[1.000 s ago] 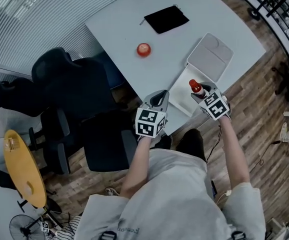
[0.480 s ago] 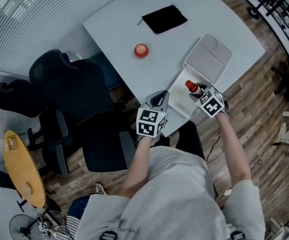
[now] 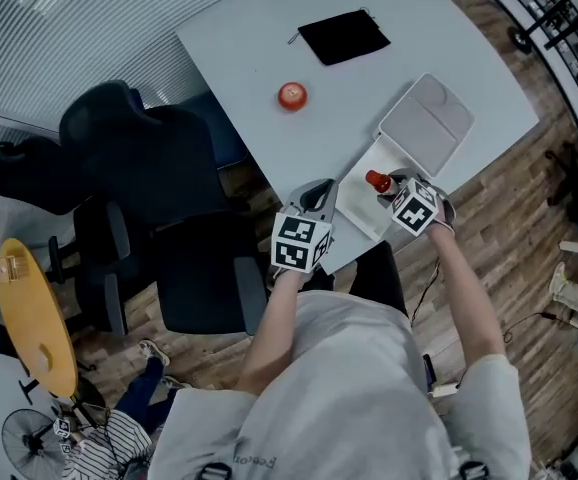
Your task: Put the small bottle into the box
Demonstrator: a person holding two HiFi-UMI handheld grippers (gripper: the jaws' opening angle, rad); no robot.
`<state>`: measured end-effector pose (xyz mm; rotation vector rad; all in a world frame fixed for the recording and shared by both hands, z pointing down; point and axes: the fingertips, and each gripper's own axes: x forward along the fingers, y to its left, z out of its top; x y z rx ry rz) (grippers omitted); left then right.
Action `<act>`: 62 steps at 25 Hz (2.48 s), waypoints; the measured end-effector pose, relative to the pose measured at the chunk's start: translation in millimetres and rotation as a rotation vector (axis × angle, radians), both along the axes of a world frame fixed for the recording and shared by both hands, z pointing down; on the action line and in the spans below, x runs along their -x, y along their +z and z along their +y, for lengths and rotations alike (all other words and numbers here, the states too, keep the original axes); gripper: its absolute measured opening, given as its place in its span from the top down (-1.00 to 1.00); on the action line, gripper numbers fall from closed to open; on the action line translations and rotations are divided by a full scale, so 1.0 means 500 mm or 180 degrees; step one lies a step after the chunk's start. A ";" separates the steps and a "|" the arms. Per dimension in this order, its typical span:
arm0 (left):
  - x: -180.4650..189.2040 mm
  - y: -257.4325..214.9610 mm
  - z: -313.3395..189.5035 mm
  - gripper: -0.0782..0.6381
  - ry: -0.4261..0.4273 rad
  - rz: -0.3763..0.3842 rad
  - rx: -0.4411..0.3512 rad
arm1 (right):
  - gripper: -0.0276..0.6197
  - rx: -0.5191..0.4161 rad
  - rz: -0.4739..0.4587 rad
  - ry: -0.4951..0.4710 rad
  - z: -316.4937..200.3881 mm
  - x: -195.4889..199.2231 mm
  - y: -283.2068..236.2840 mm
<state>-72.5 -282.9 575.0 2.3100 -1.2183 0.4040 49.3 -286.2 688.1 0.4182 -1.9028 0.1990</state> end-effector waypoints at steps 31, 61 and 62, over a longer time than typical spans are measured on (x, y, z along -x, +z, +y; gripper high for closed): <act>0.016 0.025 0.047 0.70 0.0079 -0.0075 0.0062 | 0.21 0.0076 0.0772 -0.0880 0.066 0.004 0.125; 0.004 0.031 0.075 0.70 0.0119 -0.0062 0.0076 | 0.17 0.0195 0.0498 -0.0888 0.083 0.033 0.117; 0.003 0.033 0.078 0.70 0.0121 -0.0058 0.0083 | 0.16 0.0195 0.0491 -0.0867 0.083 0.033 0.117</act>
